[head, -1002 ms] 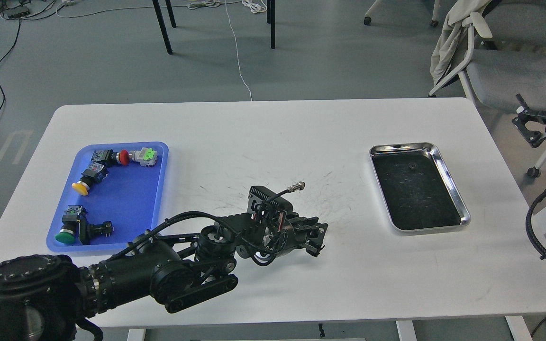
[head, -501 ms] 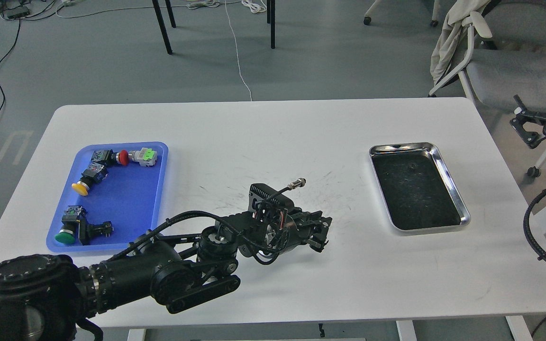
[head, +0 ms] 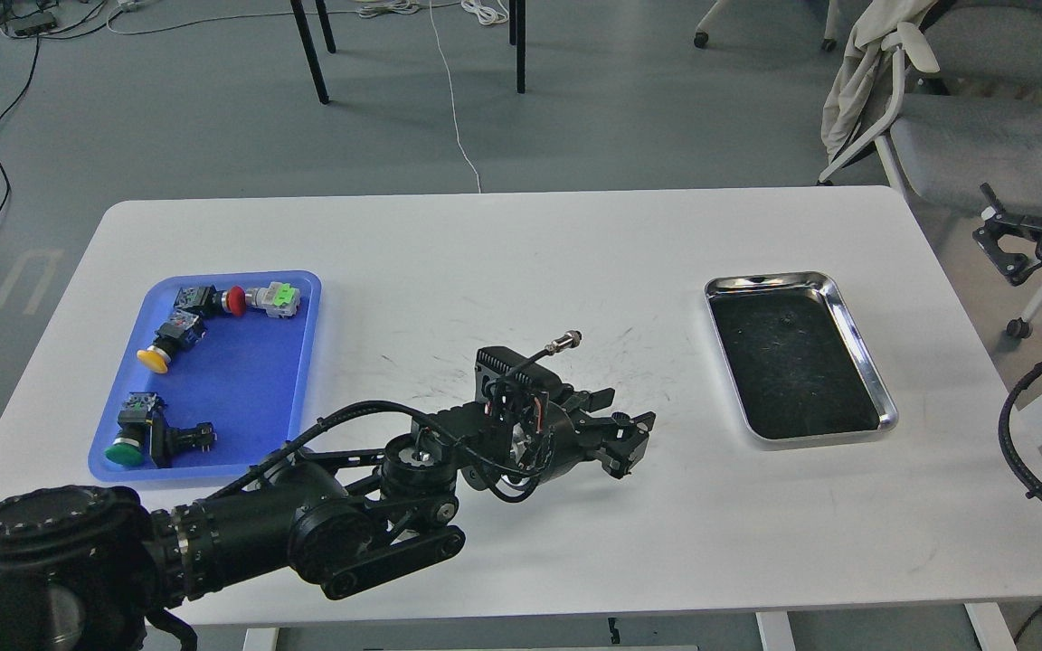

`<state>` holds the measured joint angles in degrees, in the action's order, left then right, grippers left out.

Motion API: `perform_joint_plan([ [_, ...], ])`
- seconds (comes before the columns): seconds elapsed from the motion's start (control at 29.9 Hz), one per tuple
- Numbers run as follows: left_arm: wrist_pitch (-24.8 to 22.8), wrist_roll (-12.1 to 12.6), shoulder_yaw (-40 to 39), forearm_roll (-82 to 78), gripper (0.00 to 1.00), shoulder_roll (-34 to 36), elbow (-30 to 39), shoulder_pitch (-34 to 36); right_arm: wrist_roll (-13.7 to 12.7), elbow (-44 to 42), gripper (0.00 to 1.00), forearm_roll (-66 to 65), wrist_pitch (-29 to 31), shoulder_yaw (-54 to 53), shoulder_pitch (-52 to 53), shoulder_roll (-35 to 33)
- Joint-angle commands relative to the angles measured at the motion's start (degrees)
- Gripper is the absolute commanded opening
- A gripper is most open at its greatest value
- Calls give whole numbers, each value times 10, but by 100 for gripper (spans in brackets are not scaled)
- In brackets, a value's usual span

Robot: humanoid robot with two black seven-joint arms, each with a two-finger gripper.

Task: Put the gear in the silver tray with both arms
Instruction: 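Lift the second gear and carry it to the table center, then open the left gripper to set the gear down, withdraw left arm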

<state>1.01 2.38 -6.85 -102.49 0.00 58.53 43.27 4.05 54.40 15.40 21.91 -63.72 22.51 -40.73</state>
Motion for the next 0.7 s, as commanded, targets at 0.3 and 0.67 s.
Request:
perform_joint_plan([
  [0.3,49,-1,-33,53,96,0,-1,5,0,2,96,0,1,0,5,0],
  [0.67,56,-1,-238,173,98,0,-4,58,-4,15,96,-1,2,13,54,1],
])
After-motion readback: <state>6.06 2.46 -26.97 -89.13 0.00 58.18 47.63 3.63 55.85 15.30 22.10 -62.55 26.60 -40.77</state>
